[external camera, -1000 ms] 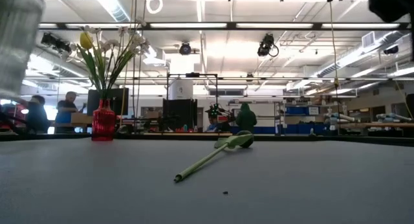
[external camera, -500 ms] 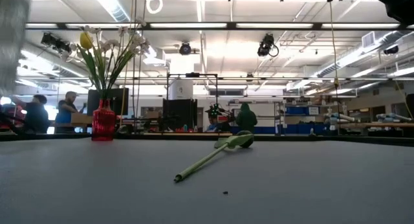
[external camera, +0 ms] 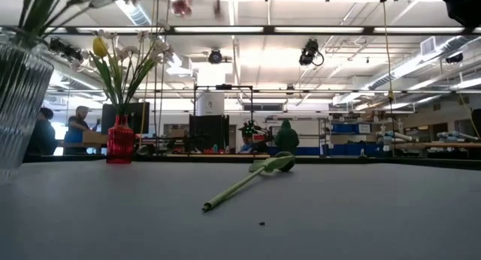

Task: Sort flowers into vase by color
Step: Put the black flower into the transparent vase

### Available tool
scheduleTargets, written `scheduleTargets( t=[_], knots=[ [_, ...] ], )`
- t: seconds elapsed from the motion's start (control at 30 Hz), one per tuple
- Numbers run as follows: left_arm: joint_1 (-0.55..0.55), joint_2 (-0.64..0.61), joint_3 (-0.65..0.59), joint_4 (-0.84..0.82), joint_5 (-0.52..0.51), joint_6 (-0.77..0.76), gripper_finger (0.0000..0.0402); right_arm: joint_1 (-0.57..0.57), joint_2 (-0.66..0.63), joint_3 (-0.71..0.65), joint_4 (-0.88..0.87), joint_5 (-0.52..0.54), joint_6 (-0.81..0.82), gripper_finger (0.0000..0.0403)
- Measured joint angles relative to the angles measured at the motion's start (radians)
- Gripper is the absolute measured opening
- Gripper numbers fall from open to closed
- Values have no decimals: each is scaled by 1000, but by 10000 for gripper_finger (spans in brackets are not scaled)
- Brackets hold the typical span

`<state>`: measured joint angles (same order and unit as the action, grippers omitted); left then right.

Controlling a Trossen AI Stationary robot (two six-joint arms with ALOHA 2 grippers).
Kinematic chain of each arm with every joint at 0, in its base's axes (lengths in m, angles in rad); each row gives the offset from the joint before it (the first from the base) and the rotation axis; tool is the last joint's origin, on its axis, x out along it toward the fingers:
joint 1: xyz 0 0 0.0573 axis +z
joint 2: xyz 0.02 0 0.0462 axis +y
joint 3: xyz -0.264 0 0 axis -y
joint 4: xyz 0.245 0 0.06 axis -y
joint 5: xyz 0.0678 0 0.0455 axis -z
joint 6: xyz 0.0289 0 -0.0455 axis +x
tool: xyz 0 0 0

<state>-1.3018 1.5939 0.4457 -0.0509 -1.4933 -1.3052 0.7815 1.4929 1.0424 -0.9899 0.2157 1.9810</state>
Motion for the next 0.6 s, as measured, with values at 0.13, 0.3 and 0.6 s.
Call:
scheduleTargets(
  t=[0.13,0.3,0.6],
  knots=[
    [0,18,1,5,37,15,237,0,0,0,-9,-1,-31,200],
    [-4,19,0,1,52,19,237,0,0,0,-16,-9,-71,200],
    [-27,19,-1,11,92,35,243,0,0,0,-22,-40,-117,200]
  ],
)
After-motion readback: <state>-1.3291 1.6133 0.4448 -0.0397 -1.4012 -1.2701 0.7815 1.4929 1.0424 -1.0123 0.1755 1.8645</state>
